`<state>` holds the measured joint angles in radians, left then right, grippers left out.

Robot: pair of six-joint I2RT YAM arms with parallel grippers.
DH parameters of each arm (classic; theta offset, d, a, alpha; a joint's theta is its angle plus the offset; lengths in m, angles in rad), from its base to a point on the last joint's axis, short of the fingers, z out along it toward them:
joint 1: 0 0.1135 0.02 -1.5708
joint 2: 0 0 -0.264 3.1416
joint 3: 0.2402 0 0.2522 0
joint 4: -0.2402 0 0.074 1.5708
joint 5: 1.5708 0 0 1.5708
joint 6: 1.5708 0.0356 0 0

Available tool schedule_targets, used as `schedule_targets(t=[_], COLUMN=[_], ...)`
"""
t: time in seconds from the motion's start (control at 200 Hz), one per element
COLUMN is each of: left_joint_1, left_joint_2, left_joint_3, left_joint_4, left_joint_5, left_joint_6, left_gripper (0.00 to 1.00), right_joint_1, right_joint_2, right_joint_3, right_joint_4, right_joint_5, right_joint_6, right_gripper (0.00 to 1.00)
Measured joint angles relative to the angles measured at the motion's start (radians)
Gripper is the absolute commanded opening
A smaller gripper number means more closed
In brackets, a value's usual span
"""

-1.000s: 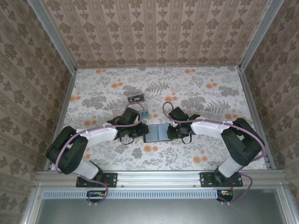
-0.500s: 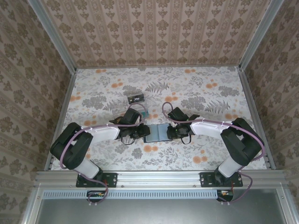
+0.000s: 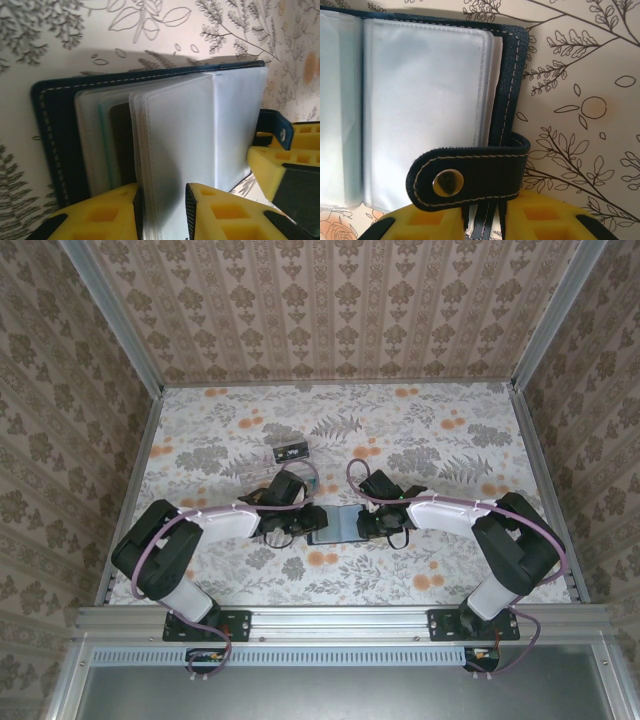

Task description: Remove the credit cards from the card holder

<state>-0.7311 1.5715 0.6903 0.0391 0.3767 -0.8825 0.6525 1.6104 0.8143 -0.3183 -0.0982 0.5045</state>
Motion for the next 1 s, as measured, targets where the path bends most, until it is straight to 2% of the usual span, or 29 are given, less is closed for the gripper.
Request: schedule_targets(t=[0.255,0.595,1.0], left_joint_1=[-0.009,-0.008,-0.009], left_joint_2=[0.0,-0.095,-0.062], left_joint_3=[0.035,0.052,0.051], left_joint_4=[-0.01,-0.219,-0.161], left_joint_5=[0.011,-0.15,-0.107], left_joint_6=[0.009,0.034,0.037], left_gripper=[0.38,0.37,0.34], right_joint_1=[0.004,0.009,0.019], right_joint_2=[0.002,0.002,0.006], right_joint_3=[0.002,0.004,0.008], right_joint_4=[0.0,0.001,0.005], right_joint_5=[0.005,0.01,0.016], right_joint_6=[0.0,0.005,0.019], right_gripper=[0.27,0.23,0.24])
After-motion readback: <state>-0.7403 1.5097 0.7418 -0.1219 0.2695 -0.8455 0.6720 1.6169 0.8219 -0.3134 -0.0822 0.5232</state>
